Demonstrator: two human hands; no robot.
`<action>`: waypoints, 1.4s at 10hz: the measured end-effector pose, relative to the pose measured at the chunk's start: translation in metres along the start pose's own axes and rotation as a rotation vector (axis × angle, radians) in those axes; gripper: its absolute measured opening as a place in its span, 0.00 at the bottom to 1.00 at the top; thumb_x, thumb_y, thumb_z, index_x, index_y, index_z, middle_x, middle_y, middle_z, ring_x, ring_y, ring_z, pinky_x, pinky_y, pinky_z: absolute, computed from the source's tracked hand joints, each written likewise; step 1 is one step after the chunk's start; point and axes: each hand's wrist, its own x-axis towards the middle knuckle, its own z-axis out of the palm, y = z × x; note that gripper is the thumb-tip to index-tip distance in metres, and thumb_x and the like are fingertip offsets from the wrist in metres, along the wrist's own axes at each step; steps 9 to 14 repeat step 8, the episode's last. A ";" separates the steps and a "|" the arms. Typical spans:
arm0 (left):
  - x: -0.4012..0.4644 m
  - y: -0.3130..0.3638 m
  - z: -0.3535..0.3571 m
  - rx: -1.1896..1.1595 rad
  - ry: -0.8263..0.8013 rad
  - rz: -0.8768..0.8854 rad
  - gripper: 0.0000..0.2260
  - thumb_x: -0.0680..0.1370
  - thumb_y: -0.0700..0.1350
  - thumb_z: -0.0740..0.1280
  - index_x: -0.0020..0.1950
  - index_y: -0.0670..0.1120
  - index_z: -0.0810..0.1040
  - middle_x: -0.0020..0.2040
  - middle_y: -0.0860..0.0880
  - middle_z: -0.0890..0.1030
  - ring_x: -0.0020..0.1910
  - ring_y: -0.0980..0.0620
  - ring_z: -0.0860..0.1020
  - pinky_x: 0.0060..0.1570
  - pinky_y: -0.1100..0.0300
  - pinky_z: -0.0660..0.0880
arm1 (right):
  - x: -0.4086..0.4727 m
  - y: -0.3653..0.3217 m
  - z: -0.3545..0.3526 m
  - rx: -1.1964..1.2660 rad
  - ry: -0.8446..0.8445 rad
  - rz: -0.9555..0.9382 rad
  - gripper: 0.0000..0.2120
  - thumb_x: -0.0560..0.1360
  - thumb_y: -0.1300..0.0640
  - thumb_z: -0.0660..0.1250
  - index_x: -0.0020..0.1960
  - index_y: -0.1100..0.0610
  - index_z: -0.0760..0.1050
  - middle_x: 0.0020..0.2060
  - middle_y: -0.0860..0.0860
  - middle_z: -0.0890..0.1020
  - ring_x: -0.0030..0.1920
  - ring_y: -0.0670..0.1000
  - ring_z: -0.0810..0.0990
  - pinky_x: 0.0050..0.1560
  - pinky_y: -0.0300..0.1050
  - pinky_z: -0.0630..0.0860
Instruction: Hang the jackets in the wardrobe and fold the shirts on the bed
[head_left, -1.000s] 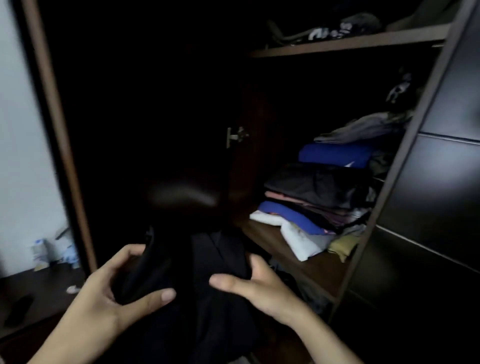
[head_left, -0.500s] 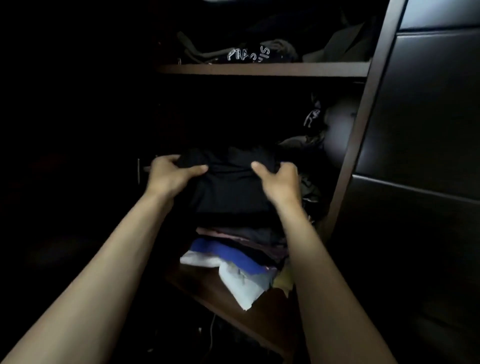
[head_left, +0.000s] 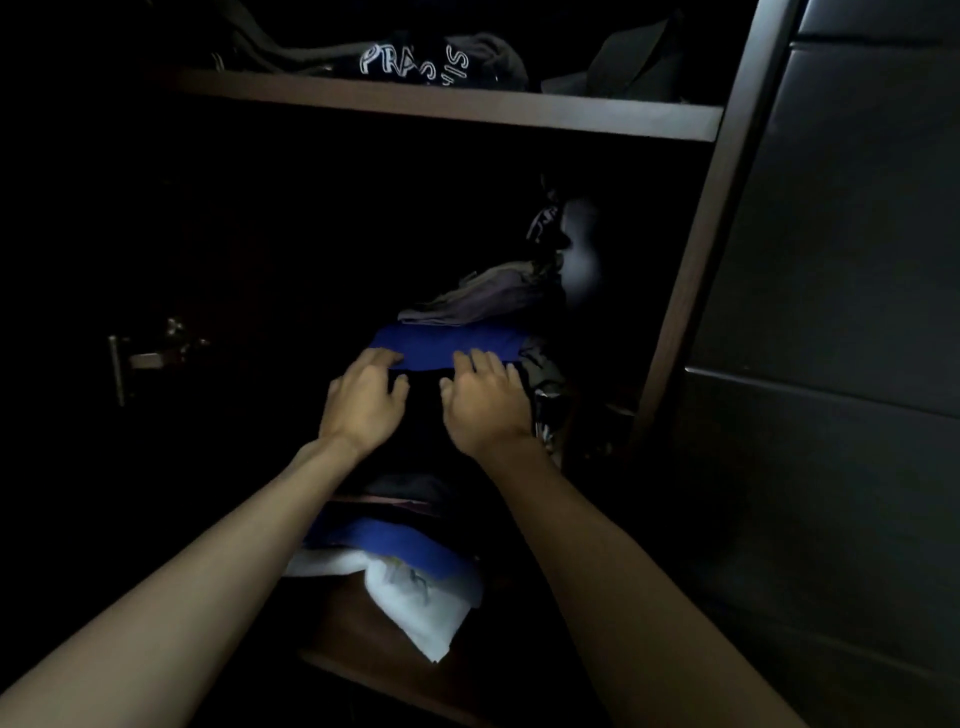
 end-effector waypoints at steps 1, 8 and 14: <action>0.007 -0.008 0.028 0.080 -0.155 -0.012 0.21 0.85 0.52 0.55 0.77 0.49 0.67 0.78 0.49 0.67 0.76 0.49 0.64 0.75 0.50 0.58 | 0.003 0.009 0.029 -0.013 -0.133 0.096 0.27 0.86 0.45 0.48 0.83 0.54 0.54 0.82 0.55 0.56 0.82 0.58 0.50 0.80 0.59 0.44; -0.074 0.001 -0.042 0.204 -0.235 -0.262 0.26 0.83 0.59 0.56 0.81 0.53 0.59 0.82 0.52 0.57 0.79 0.48 0.60 0.75 0.43 0.59 | -0.055 -0.046 0.010 0.003 -0.178 -0.127 0.23 0.83 0.52 0.57 0.74 0.61 0.67 0.73 0.60 0.70 0.74 0.61 0.65 0.76 0.58 0.59; -0.074 0.001 -0.042 0.204 -0.235 -0.262 0.26 0.83 0.59 0.56 0.81 0.53 0.59 0.82 0.52 0.57 0.79 0.48 0.60 0.75 0.43 0.59 | -0.055 -0.046 0.010 0.003 -0.178 -0.127 0.23 0.83 0.52 0.57 0.74 0.61 0.67 0.73 0.60 0.70 0.74 0.61 0.65 0.76 0.58 0.59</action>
